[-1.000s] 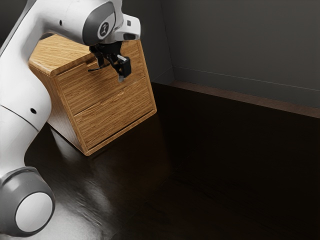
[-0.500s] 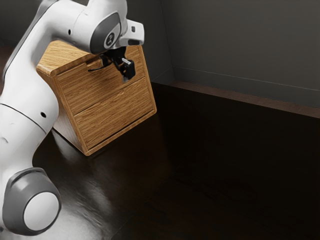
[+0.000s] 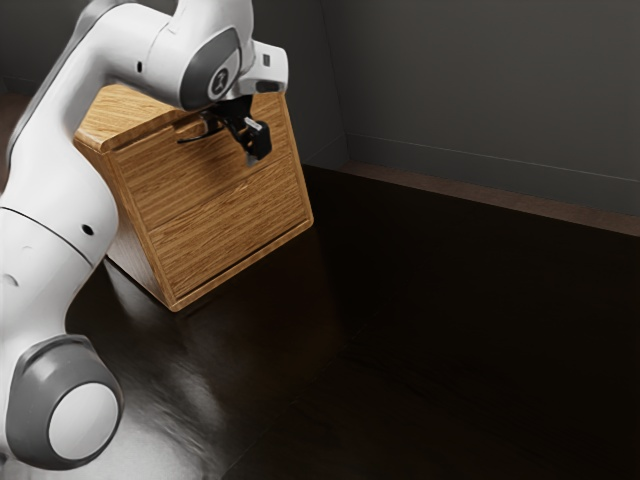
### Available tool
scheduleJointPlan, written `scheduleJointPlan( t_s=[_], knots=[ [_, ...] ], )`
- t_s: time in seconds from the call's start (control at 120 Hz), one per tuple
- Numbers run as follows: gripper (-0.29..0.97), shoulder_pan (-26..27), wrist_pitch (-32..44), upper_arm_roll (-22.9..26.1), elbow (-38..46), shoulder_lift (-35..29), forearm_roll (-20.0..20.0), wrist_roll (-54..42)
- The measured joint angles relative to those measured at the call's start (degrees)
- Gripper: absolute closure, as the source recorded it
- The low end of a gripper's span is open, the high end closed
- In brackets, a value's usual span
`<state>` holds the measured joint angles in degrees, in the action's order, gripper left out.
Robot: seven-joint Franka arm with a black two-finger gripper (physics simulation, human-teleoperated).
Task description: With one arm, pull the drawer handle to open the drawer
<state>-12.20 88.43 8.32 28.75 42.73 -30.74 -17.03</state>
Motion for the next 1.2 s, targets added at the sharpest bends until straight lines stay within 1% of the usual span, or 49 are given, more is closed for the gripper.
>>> scheduleJointPlan(
  t_s=[0.083,0.242,0.317,0.358,0.45,0.55,0.633,0.925,1.2],
  knots=[
    [0.01,0.4,0.0,0.1,0.1,-0.1,0.2,0.0],
    [0.04,2.1,0.0,-0.3,0.3,-0.2,0.8,0.0],
    [-0.01,2.4,0.0,-0.3,1.2,-0.6,1.1,0.0],
    [0.02,2.5,0.0,-0.3,2.2,-1.5,1.5,0.1],
    [0.01,2.9,0.0,-0.6,4.7,-3.7,1.9,0.2],
    [0.0,5.6,0.0,-4.1,6.5,-5.1,3.3,0.4],
    [0.0,6.5,0.1,-5.1,7.2,-5.5,4.1,0.5],
    [0.0,5.0,0.3,-5.5,8.3,-6.5,4.9,0.9],
    [-0.01,4.8,0.5,-5.6,10.0,-6.5,5.5,1.3]
  ],
)
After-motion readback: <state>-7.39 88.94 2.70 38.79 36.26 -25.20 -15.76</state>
